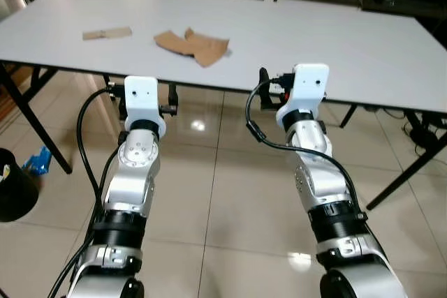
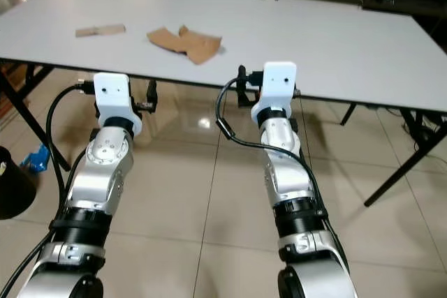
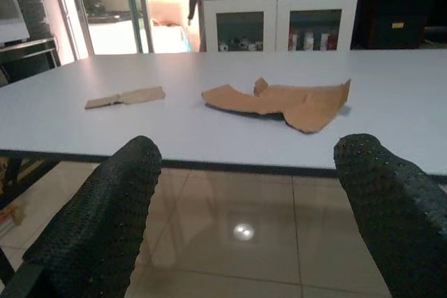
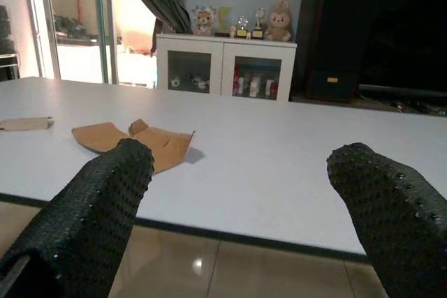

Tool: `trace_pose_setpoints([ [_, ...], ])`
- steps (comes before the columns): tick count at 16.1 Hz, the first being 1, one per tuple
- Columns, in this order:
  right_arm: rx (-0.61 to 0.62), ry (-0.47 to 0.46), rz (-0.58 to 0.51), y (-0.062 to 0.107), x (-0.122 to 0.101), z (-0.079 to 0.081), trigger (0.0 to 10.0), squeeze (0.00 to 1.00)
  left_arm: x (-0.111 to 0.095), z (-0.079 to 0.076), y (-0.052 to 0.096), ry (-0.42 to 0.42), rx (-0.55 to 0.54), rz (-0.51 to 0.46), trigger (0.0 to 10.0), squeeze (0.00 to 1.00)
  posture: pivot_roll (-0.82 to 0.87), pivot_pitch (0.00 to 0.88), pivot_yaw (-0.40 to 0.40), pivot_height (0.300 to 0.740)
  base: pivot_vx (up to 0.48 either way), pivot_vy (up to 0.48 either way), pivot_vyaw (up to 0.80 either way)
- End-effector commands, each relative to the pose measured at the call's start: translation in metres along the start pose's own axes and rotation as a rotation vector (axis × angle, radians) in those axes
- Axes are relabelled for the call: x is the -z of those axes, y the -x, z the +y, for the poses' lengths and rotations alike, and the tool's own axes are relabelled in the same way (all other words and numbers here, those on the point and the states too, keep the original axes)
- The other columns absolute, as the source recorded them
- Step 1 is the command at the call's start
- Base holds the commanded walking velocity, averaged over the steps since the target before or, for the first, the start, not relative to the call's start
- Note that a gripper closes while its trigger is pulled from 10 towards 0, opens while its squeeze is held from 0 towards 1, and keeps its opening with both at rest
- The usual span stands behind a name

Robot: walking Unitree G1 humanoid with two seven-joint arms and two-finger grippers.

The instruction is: Picking trash to rubbish bin

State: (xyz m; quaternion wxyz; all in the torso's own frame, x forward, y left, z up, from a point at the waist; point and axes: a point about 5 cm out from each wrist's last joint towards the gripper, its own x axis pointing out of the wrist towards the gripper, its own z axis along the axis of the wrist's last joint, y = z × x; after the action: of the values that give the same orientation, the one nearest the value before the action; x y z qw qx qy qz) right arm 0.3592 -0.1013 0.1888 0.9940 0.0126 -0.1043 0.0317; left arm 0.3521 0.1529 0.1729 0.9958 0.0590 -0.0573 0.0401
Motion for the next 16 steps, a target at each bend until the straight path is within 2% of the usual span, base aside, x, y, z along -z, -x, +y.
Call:
trace_pose_setpoints([
  [1, 0.012, 0.0, 0.023, -0.0009, 0.0029, -0.0032, 10.0, 0.0, -0.0023, -0.0017, 0.0008, -0.006, 0.005, -0.006, 10.0, 0.0, -0.01, 0.033, -0.08, 0.74, 0.428, 0.0, 0.0],
  [7, 0.022, -0.007, 0.013, -0.0004, 0.0014, -0.0051, 10.0, 0.0, -0.0074, -0.0032, 0.0016, -0.029, 0.007, -0.025, 10.0, 0.0, 0.0, 0.023, -0.072, 0.74, 0.432, 0.0, 0.0],
  [12, 0.006, -0.013, 0.018, 0.0003, 0.003, 0.0014, 10.0, 0.0, -0.0056, 0.0023, 0.002, -0.042, 0.0, -0.02, 10.0, 0.0, 0.0, 0.008, -0.064, 0.74, 0.4, 0.0, 0.0],
  [16, 0.005, -0.017, 0.02, 0.0023, 0.0048, 0.0021, 10.0, 0.0, -0.0049, -0.002, 0.0032, -0.046, 0.021, -0.014, 10.0, 0.0, 0.0, 0.006, -0.058, 0.74, 0.374, 0.0, 0.0],
])
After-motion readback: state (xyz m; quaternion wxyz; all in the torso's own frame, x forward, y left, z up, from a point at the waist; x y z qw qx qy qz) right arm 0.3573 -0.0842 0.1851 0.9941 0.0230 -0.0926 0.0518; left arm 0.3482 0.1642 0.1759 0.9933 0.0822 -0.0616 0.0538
